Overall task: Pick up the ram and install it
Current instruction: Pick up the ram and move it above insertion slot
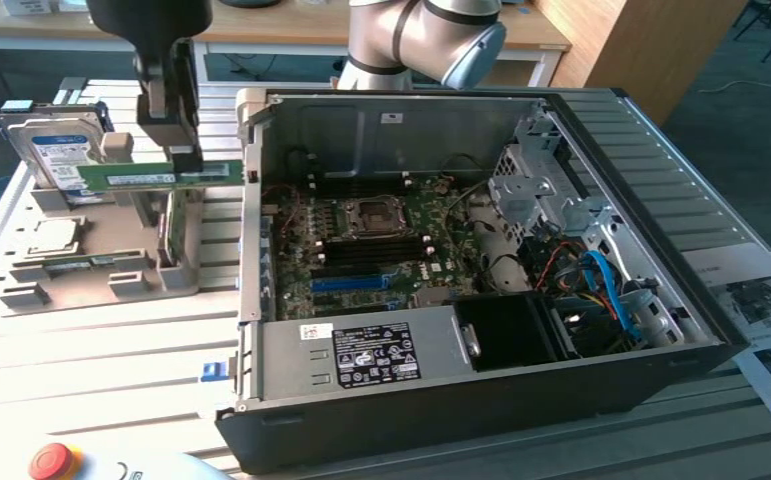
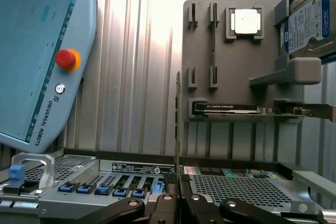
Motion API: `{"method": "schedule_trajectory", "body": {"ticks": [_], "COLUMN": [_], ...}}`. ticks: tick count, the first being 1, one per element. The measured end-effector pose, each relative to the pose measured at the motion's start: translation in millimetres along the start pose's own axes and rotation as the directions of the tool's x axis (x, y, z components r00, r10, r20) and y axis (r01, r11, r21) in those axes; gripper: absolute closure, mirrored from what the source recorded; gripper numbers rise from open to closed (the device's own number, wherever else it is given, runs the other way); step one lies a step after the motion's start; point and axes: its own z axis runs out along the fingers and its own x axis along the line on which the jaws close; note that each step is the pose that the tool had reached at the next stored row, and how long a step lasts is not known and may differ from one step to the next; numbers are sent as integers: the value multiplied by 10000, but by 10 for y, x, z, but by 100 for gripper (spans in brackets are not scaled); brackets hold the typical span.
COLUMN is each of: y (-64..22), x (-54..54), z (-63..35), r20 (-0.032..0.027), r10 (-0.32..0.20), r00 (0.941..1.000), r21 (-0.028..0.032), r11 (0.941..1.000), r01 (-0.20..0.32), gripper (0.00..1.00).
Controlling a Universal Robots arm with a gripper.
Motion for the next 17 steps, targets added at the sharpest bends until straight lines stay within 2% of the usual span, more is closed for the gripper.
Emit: {"method": "schedule_trajectory", "body": {"ticks": [3, 7, 17], "y": [0, -18, -236], "x": [-1, 0, 16], "z": [-4, -6, -9], "r20": [-1, -4, -4], "r10": [-20, -25, -107], "r00": [10000, 10000, 9999], "r21": [41, 44, 49], "r11": [10000, 10000, 9999], "r01": [20, 25, 107], "gripper": [88, 88, 88]}}
